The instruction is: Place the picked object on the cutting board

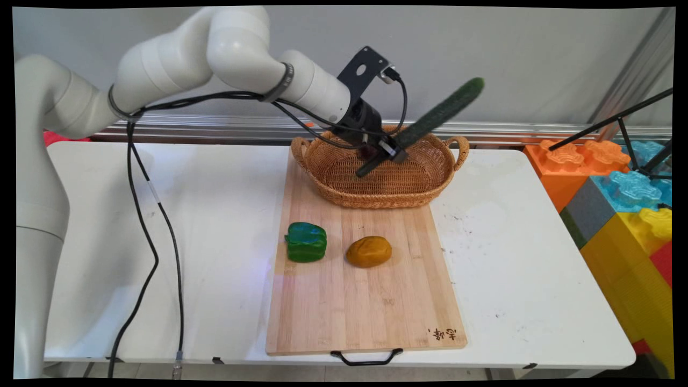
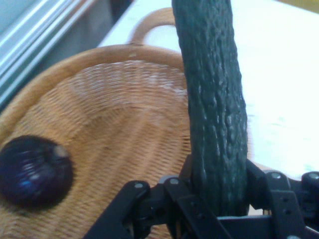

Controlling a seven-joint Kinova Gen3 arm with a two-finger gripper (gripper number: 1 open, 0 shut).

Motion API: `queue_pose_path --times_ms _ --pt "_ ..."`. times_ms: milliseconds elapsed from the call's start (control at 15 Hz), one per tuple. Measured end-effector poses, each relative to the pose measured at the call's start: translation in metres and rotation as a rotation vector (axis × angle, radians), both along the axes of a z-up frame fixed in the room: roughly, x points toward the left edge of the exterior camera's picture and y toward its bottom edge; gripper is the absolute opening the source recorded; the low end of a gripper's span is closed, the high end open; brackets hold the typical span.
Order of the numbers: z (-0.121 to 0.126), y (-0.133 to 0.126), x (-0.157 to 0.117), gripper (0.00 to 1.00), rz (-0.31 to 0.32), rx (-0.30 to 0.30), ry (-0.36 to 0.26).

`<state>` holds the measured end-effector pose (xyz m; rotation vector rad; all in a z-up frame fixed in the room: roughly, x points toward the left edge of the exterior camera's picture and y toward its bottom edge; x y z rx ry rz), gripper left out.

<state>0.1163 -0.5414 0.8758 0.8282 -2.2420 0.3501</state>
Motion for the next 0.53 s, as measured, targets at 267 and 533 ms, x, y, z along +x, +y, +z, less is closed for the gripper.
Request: queue_pose_path --times_ms 267,533 --pt "0.021 0.036 -0.006 0.0 -0.142 0.026 0.0" --pt "0.029 0.075 0.003 0.0 -0.298 0.088 -0.052"
